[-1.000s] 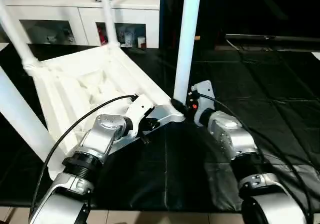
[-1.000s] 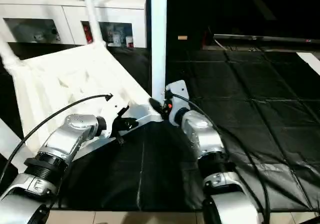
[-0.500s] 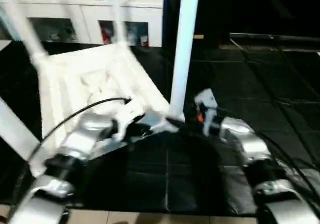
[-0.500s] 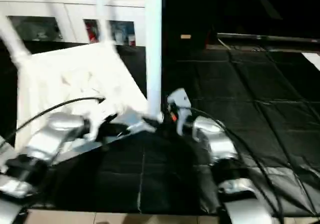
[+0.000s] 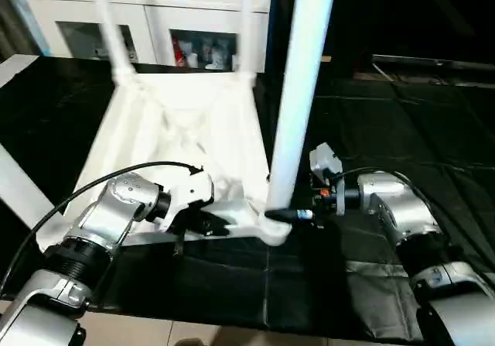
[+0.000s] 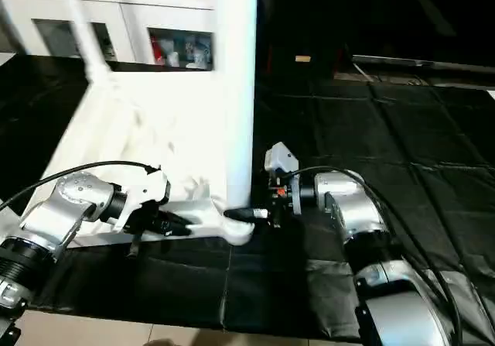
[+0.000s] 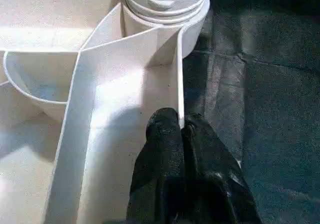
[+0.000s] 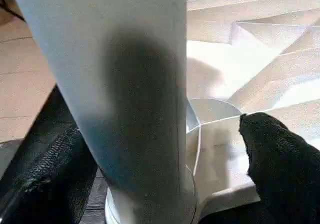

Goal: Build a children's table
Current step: Rotate leg to tighten

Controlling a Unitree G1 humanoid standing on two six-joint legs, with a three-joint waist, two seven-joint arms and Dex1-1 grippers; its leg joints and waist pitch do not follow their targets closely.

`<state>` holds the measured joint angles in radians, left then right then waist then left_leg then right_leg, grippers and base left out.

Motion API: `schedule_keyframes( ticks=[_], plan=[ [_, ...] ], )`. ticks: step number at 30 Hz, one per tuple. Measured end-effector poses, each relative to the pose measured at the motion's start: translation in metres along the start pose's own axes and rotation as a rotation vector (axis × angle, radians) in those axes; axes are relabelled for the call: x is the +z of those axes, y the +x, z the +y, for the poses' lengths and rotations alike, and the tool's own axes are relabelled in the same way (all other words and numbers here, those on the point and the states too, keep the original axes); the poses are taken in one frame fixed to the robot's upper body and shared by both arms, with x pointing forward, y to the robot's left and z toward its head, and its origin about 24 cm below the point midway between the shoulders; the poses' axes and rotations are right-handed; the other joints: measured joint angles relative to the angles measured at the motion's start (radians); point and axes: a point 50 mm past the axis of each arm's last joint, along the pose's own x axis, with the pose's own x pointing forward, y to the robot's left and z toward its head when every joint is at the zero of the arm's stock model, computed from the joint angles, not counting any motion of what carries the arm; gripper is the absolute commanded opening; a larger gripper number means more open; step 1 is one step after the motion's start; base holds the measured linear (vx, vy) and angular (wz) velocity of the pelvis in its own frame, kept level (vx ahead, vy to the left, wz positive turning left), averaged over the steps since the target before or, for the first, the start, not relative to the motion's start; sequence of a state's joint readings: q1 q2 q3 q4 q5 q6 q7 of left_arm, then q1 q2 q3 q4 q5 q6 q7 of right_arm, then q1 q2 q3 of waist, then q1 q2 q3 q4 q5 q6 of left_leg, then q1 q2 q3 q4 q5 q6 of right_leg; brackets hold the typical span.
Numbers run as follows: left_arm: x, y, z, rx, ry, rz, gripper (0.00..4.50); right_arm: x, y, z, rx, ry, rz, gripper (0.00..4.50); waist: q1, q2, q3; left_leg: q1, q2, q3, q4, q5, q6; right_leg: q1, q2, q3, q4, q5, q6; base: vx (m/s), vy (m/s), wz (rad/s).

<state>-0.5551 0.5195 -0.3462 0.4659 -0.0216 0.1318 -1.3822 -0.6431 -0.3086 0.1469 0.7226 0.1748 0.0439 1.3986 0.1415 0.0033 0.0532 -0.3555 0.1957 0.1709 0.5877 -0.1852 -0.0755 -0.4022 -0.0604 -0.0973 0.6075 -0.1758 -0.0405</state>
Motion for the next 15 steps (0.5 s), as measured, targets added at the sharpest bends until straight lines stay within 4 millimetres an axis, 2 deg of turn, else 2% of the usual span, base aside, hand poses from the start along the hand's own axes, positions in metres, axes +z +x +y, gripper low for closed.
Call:
schedule_keyframes(
  ticks=[15],
  plan=[
    [-0.0015, -0.0048, -0.0010, -0.024, 0.007, 0.017, 0.00, -0.0027, 0.0054, 0.0037, 0.131, 0.081, -0.026, 3.00, 0.003, -0.001, 0.000, -0.001, 0.000, 0.000, 0.001, 0.000, 0.000, 0.000, 0.000, 0.000, 0.001, 0.000, 0.000, 0.000, 0.000, 0.00]
  ],
)
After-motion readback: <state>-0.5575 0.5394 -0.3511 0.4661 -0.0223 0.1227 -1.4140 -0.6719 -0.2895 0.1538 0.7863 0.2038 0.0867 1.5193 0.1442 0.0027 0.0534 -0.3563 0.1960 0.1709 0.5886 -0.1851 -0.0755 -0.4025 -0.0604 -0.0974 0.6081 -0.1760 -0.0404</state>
